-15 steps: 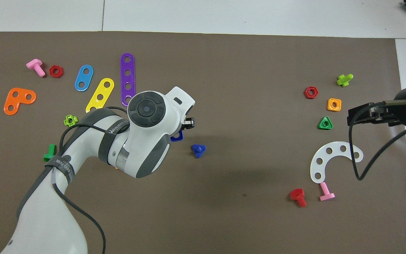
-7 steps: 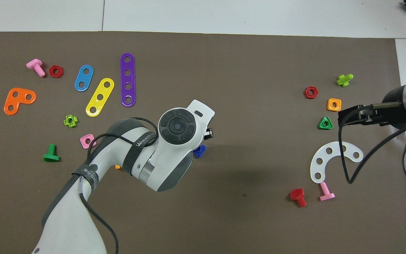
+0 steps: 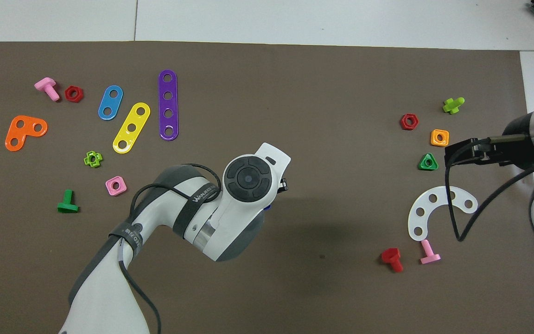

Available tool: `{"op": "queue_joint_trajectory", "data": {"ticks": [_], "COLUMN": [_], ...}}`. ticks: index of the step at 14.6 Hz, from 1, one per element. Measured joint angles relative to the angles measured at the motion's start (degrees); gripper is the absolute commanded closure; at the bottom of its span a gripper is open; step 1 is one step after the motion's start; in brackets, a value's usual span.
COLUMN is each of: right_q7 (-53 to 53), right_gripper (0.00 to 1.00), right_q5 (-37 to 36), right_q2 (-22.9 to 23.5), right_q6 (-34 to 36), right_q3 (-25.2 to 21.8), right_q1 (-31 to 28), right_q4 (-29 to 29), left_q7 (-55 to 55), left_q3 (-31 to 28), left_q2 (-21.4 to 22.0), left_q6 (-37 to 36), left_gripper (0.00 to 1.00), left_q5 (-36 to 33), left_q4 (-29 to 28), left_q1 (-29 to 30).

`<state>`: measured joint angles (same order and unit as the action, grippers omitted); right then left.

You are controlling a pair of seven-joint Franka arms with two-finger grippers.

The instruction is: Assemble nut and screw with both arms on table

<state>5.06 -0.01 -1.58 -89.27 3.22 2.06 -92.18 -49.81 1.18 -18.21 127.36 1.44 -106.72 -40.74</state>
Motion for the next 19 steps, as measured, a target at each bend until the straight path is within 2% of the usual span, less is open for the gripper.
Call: {"op": "queue_joint_trajectory", "data": {"ticks": [9,14,19], "right_q7": [1.0,1.11,1.11], "right_gripper": [0.0,0.0,0.0], "right_q5": [-1.73,-1.74,-1.73], "right_q2": [-0.21,-0.21,-0.22], "right_q6": [0.0,-0.01,0.0], "right_q3": [-0.01,-0.01,-0.07], "right_q1": [1.08,1.25,1.24], "right_q4": [-0.06,-0.07,-0.07], "left_q7": [-1.69,-1.73,-1.83], "left_q3": [-0.04,-0.06,-0.16], "left_q2": [0.6,2.32,2.43], "left_q6": [4.43,10.8,11.46], "left_gripper": [1.0,1.0,1.0], "left_q5": [0.0,0.0,0.0], "left_q4": [-1.89,-5.83,-6.13], "left_q1": [-0.26,-0.29,-0.29]}}
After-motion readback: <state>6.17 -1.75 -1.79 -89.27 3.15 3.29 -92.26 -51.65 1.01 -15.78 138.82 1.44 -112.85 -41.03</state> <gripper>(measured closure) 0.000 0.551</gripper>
